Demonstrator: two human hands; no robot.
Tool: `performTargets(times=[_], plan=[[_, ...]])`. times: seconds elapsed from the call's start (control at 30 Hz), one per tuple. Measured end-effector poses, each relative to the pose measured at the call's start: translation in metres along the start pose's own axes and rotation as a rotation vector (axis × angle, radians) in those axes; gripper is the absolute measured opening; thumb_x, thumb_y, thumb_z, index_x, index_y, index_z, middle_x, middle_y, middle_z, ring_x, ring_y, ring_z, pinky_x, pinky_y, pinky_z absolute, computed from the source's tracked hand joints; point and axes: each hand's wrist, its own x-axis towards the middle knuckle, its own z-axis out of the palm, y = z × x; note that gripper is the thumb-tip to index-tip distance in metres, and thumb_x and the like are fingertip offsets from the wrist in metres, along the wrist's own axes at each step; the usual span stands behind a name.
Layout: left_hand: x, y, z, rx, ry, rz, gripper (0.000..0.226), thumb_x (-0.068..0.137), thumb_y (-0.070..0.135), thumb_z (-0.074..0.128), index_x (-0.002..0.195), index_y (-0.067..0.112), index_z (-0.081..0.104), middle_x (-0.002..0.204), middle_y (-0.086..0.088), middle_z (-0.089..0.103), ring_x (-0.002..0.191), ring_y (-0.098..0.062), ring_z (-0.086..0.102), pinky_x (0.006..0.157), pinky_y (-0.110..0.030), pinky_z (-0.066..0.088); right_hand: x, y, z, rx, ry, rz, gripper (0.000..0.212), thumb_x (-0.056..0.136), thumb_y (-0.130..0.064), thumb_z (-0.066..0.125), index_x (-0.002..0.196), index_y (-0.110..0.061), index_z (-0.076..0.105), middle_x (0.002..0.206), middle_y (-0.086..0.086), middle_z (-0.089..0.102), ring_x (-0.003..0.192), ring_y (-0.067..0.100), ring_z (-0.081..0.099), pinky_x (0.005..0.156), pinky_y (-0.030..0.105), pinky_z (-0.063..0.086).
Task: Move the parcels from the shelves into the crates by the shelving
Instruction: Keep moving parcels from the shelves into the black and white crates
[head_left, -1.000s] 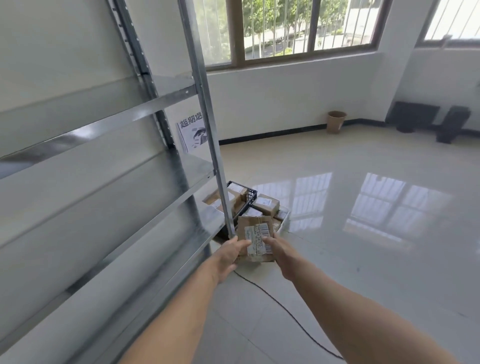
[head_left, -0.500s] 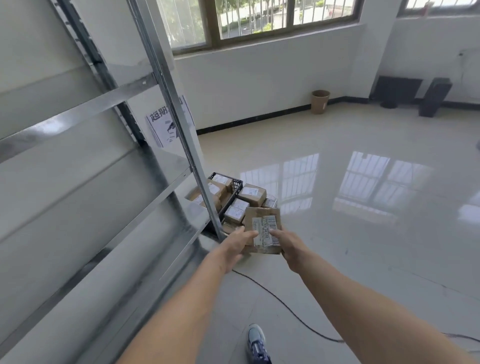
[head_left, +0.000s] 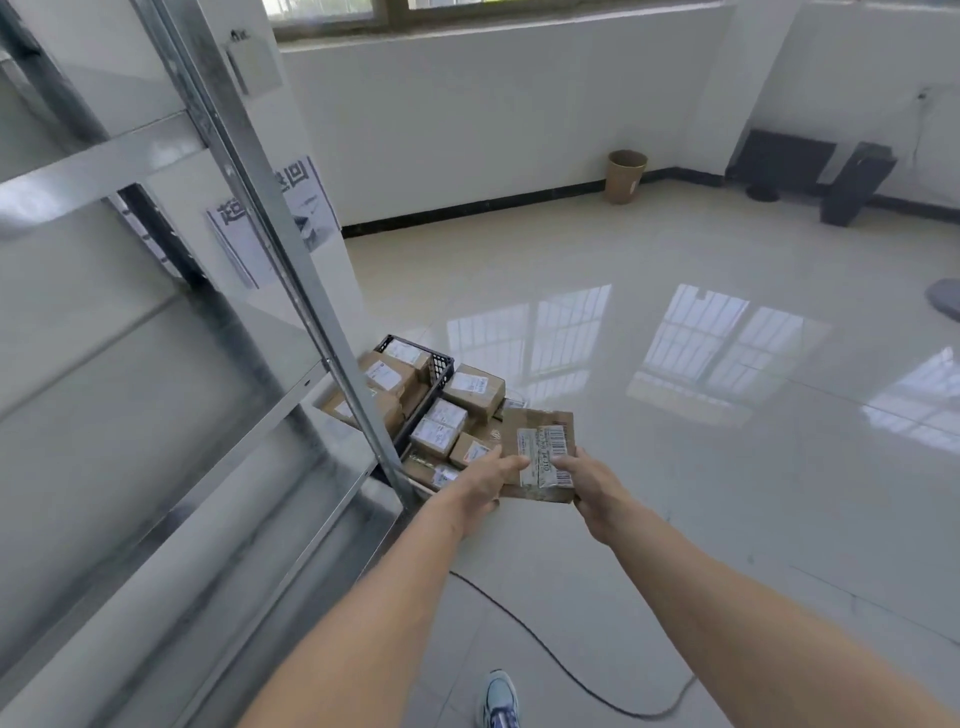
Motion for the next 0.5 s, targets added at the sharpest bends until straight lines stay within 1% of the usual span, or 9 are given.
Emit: performTargets(times=[0.07, 0.17, 0.2, 0.27, 0.33, 0.4, 0.43, 0.47, 0.5], plan=[[0.018, 0.007, -0.006, 0.012, 0.001, -0.015, 0.038, 0.105, 0.032, 0.054, 0.143, 0.030, 0.051, 0.126, 0.007, 0.068, 0.108, -0.006, 0.061, 0.104, -0.041, 0.029, 0.015, -0.010, -0.002, -0.007, 0.003, 0.008, 0.032, 0.096, -0.014, 0.054, 0.126, -0.020, 0.062, 0.116, 0.006, 0.074, 0.107, 0.027, 0.071, 0.104, 0.048, 0.051], [0.041, 0.017, -0.010, -0.019, 0.001, -0.049, 0.053, 0.100, 0.037, 0.061, 0.149, 0.026, 0.045, 0.138, 0.004, 0.062, 0.120, -0.011, 0.058, 0.107, -0.042, 0.027, 0.038, -0.022, -0.007, -0.012, 0.007, 0.028, 0.031, 0.097, -0.012, 0.054, 0.125, -0.021, 0.062, 0.117, 0.006, 0.074, 0.109, 0.027, 0.070, 0.104, 0.048, 0.051], [0.048, 0.020, -0.011, -0.028, -0.008, -0.049, 0.048, 0.102, 0.035, 0.059, 0.147, 0.026, 0.046, 0.136, 0.005, 0.063, 0.119, -0.009, 0.058, 0.106, -0.041, 0.026, 0.045, -0.026, -0.009, -0.023, 0.004, 0.034, 0.031, 0.097, -0.012, 0.054, 0.126, -0.021, 0.062, 0.117, 0.006, 0.074, 0.109, 0.027, 0.070, 0.104, 0.047, 0.051], [0.062, 0.028, -0.010, -0.061, -0.017, -0.048, 0.034, 0.106, 0.028, 0.052, 0.140, 0.028, 0.049, 0.125, 0.010, 0.065, 0.106, -0.001, 0.058, 0.104, -0.037, 0.026, 0.062, -0.033, -0.014, -0.036, -0.013, 0.048, 0.033, 0.096, -0.012, 0.054, 0.126, -0.021, 0.061, 0.117, 0.006, 0.074, 0.109, 0.026, 0.071, 0.104, 0.047, 0.051], [0.075, 0.036, -0.006, -0.082, 0.001, -0.053, 0.035, 0.107, 0.025, 0.050, 0.142, 0.027, 0.049, 0.126, 0.009, 0.064, 0.101, 0.002, 0.056, 0.108, -0.039, 0.027, 0.080, -0.040, -0.019, -0.053, -0.025, 0.060, 0.034, 0.096, -0.011, 0.054, 0.127, -0.022, 0.062, 0.117, 0.005, 0.074, 0.109, 0.025, 0.070, 0.104, 0.045, 0.051], [0.092, 0.045, -0.004, -0.115, 0.014, -0.059, 0.039, 0.107, 0.025, 0.052, 0.146, 0.027, 0.048, 0.131, 0.008, 0.063, 0.104, 0.002, 0.056, 0.115, -0.043, 0.025, 0.099, -0.051, -0.027, -0.075, -0.053, 0.060, 0.035, 0.096, -0.010, 0.053, 0.126, -0.024, 0.063, 0.118, 0.003, 0.074, 0.109, 0.024, 0.070, 0.103, 0.042, 0.051], [0.101, 0.051, -0.001, -0.135, 0.029, -0.056, 0.039, 0.106, 0.025, 0.052, 0.145, 0.027, 0.049, 0.131, 0.009, 0.064, 0.105, 0.003, 0.057, 0.116, -0.041, 0.028, 0.111, -0.057, -0.030, -0.082, -0.070, 0.057, 0.035, 0.096, -0.010, 0.052, 0.126, -0.025, 0.063, 0.118, 0.002, 0.074, 0.109, 0.024, 0.070, 0.102, 0.041, 0.052], [0.111, 0.055, 0.001, -0.155, 0.046, -0.053, 0.038, 0.106, 0.024, 0.053, 0.144, 0.027, 0.050, 0.128, 0.011, 0.066, 0.103, 0.004, 0.059, 0.111, -0.036, 0.035, 0.122, -0.063, -0.035, -0.099, -0.085, 0.058, 0.035, 0.097, -0.009, 0.052, 0.126, -0.025, 0.063, 0.118, 0.002, 0.074, 0.109, 0.024, 0.070, 0.100, 0.040, 0.052], [0.122, 0.060, 0.004, -0.179, 0.064, -0.050, 0.036, 0.106, 0.023, 0.053, 0.142, 0.027, 0.051, 0.123, 0.012, 0.067, 0.101, 0.005, 0.061, 0.101, -0.030, 0.040, 0.135, -0.068, -0.040, -0.109, -0.105, 0.058, 0.036, 0.097, -0.009, 0.051, 0.127, -0.025, 0.062, 0.118, 0.002, 0.074, 0.109, 0.024, 0.070, 0.099, 0.039, 0.053]])
